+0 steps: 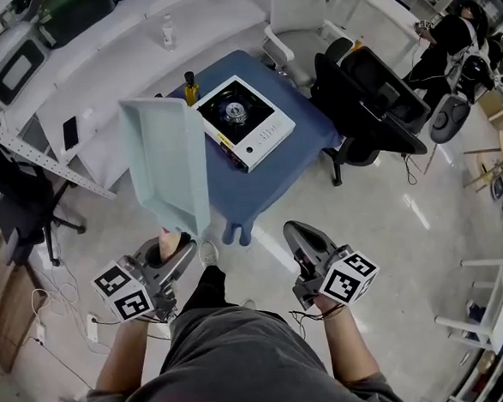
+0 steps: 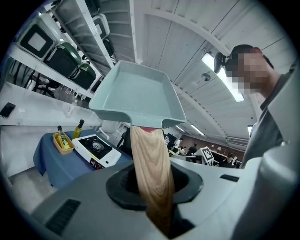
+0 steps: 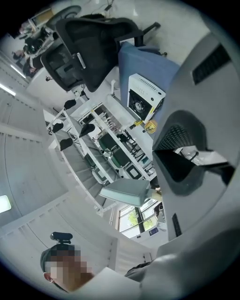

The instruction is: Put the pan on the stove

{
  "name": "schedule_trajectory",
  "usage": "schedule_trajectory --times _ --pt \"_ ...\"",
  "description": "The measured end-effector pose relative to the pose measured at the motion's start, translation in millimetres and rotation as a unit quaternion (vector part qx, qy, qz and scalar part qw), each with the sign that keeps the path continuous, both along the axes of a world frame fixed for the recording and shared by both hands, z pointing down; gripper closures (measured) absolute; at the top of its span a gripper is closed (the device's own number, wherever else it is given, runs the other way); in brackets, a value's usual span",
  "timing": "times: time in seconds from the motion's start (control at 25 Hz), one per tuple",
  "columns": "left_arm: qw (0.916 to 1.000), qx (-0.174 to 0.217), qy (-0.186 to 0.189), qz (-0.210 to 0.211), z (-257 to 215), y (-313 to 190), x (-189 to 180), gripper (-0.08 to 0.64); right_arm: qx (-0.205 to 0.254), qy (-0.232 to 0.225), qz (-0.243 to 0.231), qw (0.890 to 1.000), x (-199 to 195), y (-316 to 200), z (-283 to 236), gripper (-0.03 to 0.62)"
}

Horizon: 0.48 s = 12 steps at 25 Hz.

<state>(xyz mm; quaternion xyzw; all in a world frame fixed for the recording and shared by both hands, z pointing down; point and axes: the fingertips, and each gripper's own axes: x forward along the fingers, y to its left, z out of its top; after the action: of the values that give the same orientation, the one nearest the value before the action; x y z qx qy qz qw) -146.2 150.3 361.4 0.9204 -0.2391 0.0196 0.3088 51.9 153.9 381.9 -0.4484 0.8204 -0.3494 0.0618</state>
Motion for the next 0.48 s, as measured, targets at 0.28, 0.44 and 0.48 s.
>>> schedule_trajectory --times 0.28,0.44,0.48 --pt "0.9998 -0.003 -0.003 0.019 3 -73 -17 0.476 -0.015 0.009 0.017 1.0 -14 -62 1 0.589" --pt "0.9995 -0.004 -0.009 0.031 7 -114 -30 0.476 -0.022 0.011 0.023 0.999 -27 -98 4 0.589" --pt "0.9994 -0.004 -0.01 0.034 9 -124 -32 0.476 -0.025 0.011 0.026 0.999 -30 -107 4 0.589"
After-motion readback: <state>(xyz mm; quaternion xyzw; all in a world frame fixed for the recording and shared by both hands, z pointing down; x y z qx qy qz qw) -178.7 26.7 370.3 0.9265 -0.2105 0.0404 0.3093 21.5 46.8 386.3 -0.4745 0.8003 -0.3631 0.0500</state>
